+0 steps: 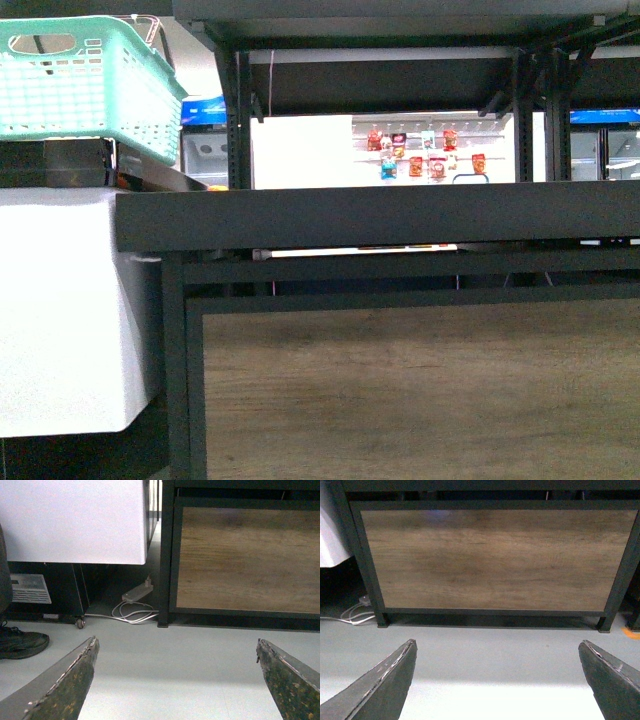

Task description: Pick lemon from shelf

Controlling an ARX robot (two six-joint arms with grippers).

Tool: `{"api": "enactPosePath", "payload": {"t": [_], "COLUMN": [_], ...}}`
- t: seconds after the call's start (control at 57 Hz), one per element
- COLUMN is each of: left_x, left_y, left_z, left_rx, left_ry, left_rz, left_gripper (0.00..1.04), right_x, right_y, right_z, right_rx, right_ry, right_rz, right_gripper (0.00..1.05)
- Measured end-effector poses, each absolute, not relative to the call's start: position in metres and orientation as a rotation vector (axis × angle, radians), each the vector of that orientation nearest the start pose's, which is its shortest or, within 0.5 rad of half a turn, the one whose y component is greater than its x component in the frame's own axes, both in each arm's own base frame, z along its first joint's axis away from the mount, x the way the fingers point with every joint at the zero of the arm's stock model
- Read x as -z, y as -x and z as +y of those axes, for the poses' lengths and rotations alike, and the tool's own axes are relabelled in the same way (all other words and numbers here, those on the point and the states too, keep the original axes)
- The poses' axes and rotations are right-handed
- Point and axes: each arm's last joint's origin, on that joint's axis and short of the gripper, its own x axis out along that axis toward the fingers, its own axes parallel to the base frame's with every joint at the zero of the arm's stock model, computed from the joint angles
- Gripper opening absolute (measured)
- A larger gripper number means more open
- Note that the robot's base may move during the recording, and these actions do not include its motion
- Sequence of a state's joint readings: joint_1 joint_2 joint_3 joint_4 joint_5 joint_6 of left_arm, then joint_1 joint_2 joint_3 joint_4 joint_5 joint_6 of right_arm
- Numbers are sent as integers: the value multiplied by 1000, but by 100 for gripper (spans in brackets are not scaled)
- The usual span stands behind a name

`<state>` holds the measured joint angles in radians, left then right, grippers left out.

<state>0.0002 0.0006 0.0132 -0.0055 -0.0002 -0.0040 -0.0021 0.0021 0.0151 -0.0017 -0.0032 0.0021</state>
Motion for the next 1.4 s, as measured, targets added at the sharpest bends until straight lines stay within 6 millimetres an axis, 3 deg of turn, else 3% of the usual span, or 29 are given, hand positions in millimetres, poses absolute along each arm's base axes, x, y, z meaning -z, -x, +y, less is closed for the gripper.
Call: {"api": "enactPosePath", "payload": {"t": [1.403], "left_x": [-167], "left_y": [-97], "left_z": [0], "left_rx": [0], "left_ry": [4], "left_rz": [-7], "left_gripper": [97], "right_x": [-168], "right_y": [-97], "right_z": [0], "right_rx": [-2], "right_ry": [-2], "right_rz": [-11], "right_gripper": [97]}}
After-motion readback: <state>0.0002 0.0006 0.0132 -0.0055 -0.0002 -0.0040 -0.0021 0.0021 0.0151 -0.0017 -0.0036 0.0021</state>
